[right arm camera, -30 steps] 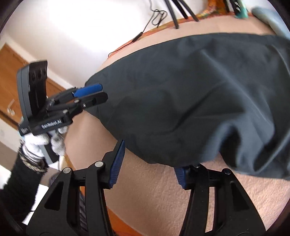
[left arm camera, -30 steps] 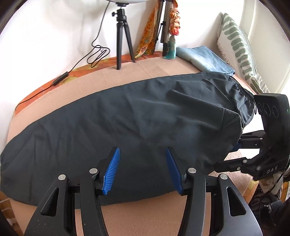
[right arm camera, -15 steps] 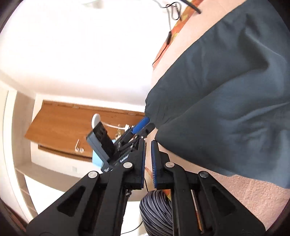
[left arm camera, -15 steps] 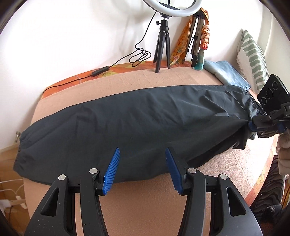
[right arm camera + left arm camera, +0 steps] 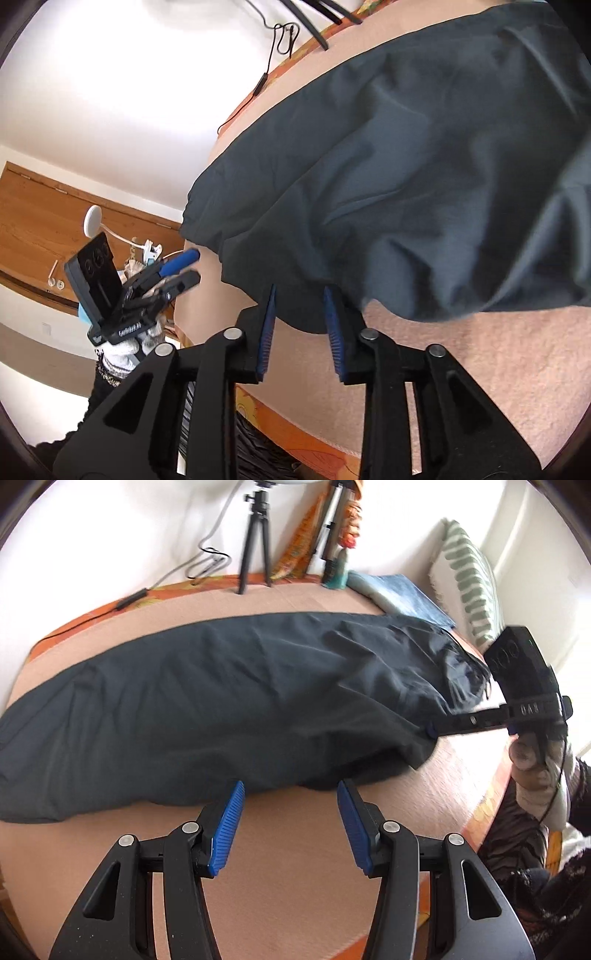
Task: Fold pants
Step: 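Lower the leg edge onto the pants and open the right tool, then grasp the elastic waistband with the right tool, straighten it, release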
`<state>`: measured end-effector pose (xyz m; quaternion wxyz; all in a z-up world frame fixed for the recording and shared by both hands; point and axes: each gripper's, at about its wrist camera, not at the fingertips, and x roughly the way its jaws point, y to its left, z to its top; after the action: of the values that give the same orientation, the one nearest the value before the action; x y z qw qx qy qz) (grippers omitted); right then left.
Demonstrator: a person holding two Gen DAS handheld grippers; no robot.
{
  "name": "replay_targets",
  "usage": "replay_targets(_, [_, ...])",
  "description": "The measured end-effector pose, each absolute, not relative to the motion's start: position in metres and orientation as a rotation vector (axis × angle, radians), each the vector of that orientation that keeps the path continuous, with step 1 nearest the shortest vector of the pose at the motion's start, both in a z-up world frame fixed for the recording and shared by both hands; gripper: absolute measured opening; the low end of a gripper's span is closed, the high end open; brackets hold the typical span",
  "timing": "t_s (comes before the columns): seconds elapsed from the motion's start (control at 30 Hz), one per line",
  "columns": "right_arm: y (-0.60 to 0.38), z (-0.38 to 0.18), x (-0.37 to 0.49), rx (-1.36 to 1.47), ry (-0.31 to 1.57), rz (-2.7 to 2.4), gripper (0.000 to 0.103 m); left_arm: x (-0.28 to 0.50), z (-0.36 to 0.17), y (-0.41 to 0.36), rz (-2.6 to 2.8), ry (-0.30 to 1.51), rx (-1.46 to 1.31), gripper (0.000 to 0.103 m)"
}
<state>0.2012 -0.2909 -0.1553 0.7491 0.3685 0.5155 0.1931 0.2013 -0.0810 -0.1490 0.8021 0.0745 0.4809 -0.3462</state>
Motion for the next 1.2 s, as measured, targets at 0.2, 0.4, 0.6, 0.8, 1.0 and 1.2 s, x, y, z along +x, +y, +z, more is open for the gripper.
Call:
replay_targets(0.2, [-0.356, -0.141, 0.162, 0.833, 1.036, 0.221, 0.056, 0.174, -0.150, -0.142, -0.894, 1.039, 0.235, 0.051])
replay_targets(0.4, [-0.461, -0.130, 0.106, 0.912, 0.919, -0.083, 0.072, 0.177, -0.163, -0.176, -0.905, 1.051, 0.188, 0.054])
replay_targets(0.6, [-0.541, -0.153, 0.078, 1.152, 0.826, -0.235, 0.074, 0.175, -0.175, -0.200, -0.844, 1.030, 0.228, 0.055])
replay_targets(0.8, [-0.553, -0.182, 0.083, 1.317, 0.754, -0.272, 0.074, 0.180, -0.182, -0.210, -0.826, 1.029, 0.246, 0.038])
replay_targets(1.0, [-0.551, -0.184, 0.103, 1.261, 0.705, -0.329, 0.064, 0.195, -0.178, -0.201, -0.873, 1.076, 0.143, 0.004])
replay_targets(1.2, [-0.556, -0.175, 0.117, 1.155, 0.761, -0.293, 0.025, 0.190, -0.150, -0.194, -0.955, 1.090, 0.089, 0.001])
